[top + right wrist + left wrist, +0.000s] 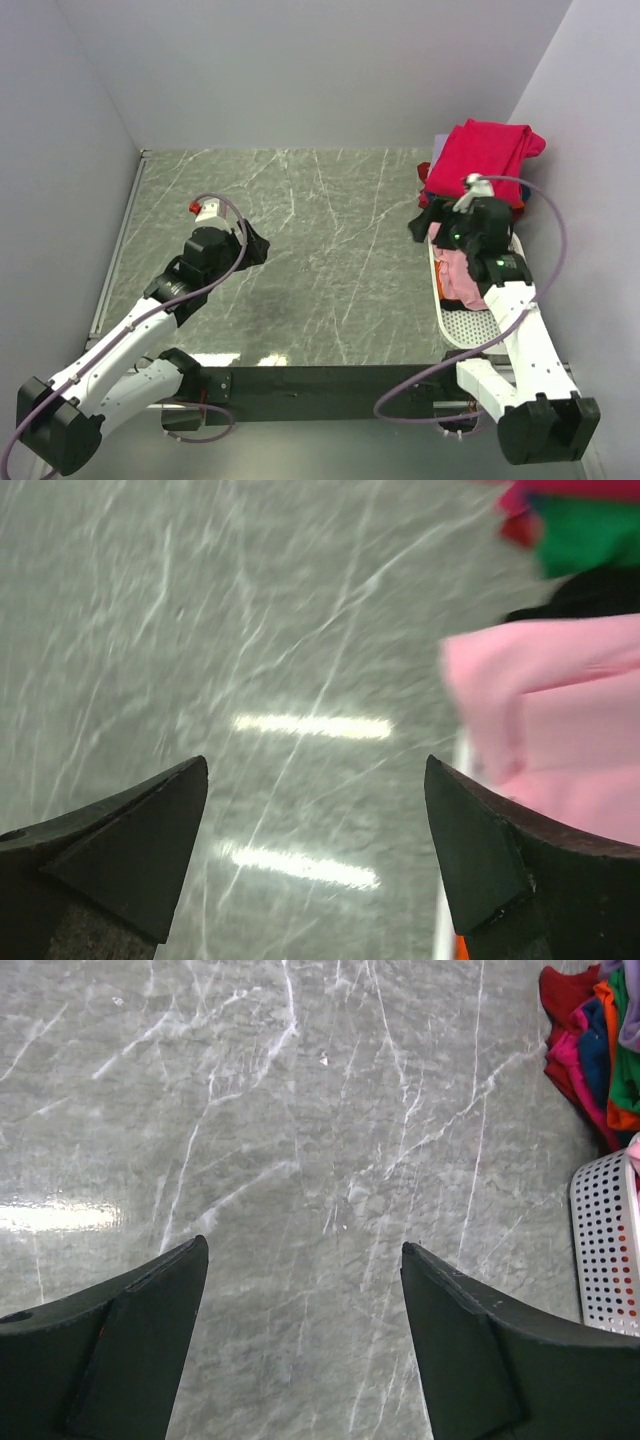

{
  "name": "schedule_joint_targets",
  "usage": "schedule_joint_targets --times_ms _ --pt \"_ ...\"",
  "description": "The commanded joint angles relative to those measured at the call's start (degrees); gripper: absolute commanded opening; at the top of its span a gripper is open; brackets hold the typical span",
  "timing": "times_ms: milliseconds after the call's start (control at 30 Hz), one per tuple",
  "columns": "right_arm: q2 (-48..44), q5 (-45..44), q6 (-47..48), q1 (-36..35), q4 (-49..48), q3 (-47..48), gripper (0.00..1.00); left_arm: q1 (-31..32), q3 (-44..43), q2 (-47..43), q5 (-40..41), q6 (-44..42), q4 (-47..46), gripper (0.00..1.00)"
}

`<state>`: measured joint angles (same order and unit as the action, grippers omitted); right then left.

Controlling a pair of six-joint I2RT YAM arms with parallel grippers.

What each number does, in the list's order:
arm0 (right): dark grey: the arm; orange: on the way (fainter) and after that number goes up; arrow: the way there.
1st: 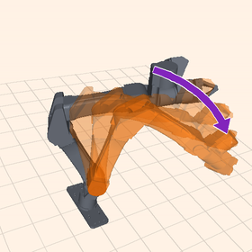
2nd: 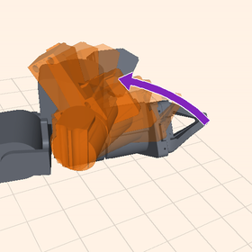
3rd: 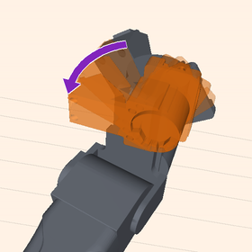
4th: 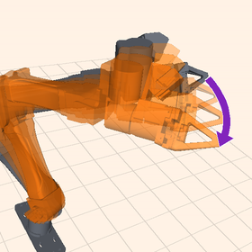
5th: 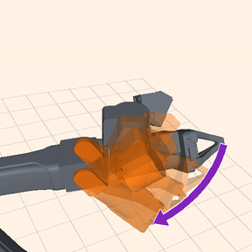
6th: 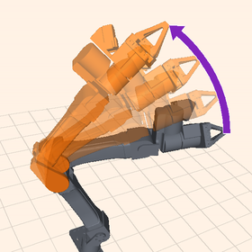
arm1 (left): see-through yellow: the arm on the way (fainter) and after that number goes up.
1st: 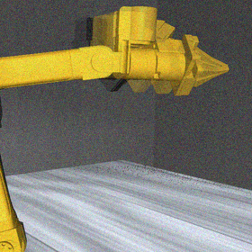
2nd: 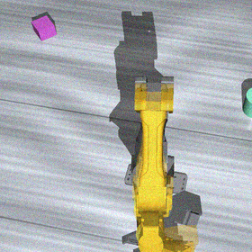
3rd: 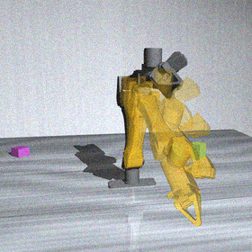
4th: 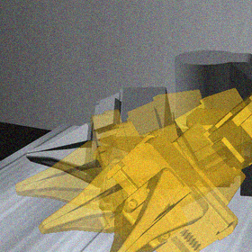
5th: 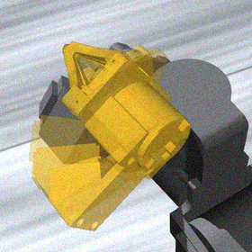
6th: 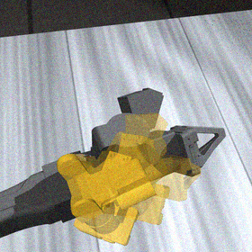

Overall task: Fold and stack the t-shirts
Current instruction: Neatly place the folded tshirt to the corner

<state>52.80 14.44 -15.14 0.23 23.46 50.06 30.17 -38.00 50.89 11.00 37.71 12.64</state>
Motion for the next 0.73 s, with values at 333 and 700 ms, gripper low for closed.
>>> schedule_joint_targets --times_ms 333,700 --pt "5.3 0.7 0.0 -12.0 -8.7 -3.6 0.95 -0.2 -1.7 -3.2 5.6 -0.8 0.4 0.88" --pt "4.5 0.8 1.5 -12.5 -9.5 -4.3 0.95 -0.2 -1.7 -5.4 9.9 -1.4 1.3 0.89"
